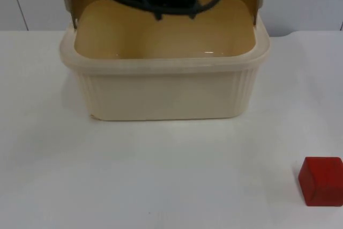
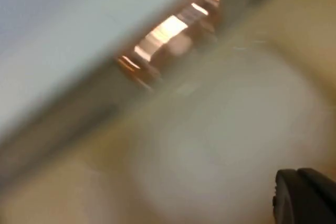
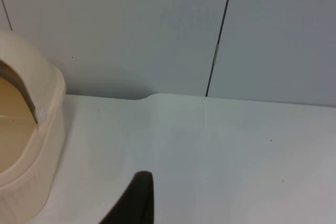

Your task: Open the box lid with the left hand, place the block into the box with the right hand, then close the box lid with the left hand.

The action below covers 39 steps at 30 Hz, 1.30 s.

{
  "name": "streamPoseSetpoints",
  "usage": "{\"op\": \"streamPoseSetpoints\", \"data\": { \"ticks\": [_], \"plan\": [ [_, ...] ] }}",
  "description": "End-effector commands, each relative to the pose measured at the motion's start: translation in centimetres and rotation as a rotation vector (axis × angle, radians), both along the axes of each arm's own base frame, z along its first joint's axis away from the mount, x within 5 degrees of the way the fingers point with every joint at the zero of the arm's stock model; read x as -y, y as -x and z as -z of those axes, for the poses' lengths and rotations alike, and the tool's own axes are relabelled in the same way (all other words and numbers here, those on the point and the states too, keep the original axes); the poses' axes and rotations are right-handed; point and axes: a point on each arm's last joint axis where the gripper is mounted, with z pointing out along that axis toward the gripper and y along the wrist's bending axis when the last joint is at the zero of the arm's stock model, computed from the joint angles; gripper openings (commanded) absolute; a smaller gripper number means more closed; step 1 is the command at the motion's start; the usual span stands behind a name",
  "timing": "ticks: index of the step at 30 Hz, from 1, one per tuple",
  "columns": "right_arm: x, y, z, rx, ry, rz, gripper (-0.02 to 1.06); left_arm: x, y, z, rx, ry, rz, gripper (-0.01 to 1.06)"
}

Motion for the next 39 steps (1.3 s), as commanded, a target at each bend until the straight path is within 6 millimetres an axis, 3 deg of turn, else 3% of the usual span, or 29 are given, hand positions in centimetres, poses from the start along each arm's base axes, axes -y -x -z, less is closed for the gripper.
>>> {"op": "streamPoseSetpoints", "data": {
  "ticks": [1, 6, 9, 13, 14, 19, 20, 22, 24, 27, 33, 39],
  "plan": [
    [0.1, 0.1, -0.1, -0.001, 0.004, 0.006, 1.04, 0.3, 1.9, -0.9, -0.084, 0.125, 0.031, 0.00],
    [0.1, 0.2, 0.1, -0.031, 0.003, 0.009, 1.04, -0.5, 5.5, -2.6, -0.111, 0.199, 0.188, 0.00],
    [0.1, 0.2, 0.2, -0.038, -0.005, 0.010, 1.04, -2.1, 6.3, -3.6, -0.100, 0.254, 0.147, 0.00],
    [0.0, 0.3, 0.3, -0.051, -0.021, 0.007, 1.04, -8.6, 6.7, -6.7, -0.032, 0.417, -0.133, 0.00],
    [0.0, 0.3, 0.3, -0.051, -0.021, 0.007, 1.04, -8.6, 6.7, -6.7, -0.032, 0.417, -0.133, 0.00],
    [0.0, 0.3, 0.4, -0.057, -0.021, 0.008, 1.04, -18.0, 9.0, -10.4, 0.144, 0.395, -0.449, 0.00],
    [0.0, 0.3, 0.4, -0.057, -0.021, 0.008, 1.04, -18.0, 9.0, -10.4, 0.144, 0.395, -0.449, 0.00],
    [0.0, 0.3, 0.4, -0.057, -0.021, 0.008, 1.04, -21.5, 10.1, -11.7, 0.230, 0.395, -0.615, 0.00],
    [0.0, 0.3, 0.3, -0.053, -0.021, 0.007, 1.04, -23.7, 11.1, -12.5, 0.292, 0.420, -0.739, 0.00],
    [0.0, 0.3, 0.3, -0.048, -0.021, 0.007, 1.04, -24.4, 11.2, -12.8, 0.326, 0.407, -0.766, 0.00],
    [0.0, 0.3, 0.3, -0.046, -0.015, 0.007, 1.04, -22.5, 11.0, -12.9, 0.323, 0.408, -0.677, 0.00],
    [0.0, 0.3, 0.3, -0.046, -0.019, 0.006, 1.04, -22.6, 11.2, -13.4, 0.372, 0.366, -0.662, 0.00]
  ]
}}
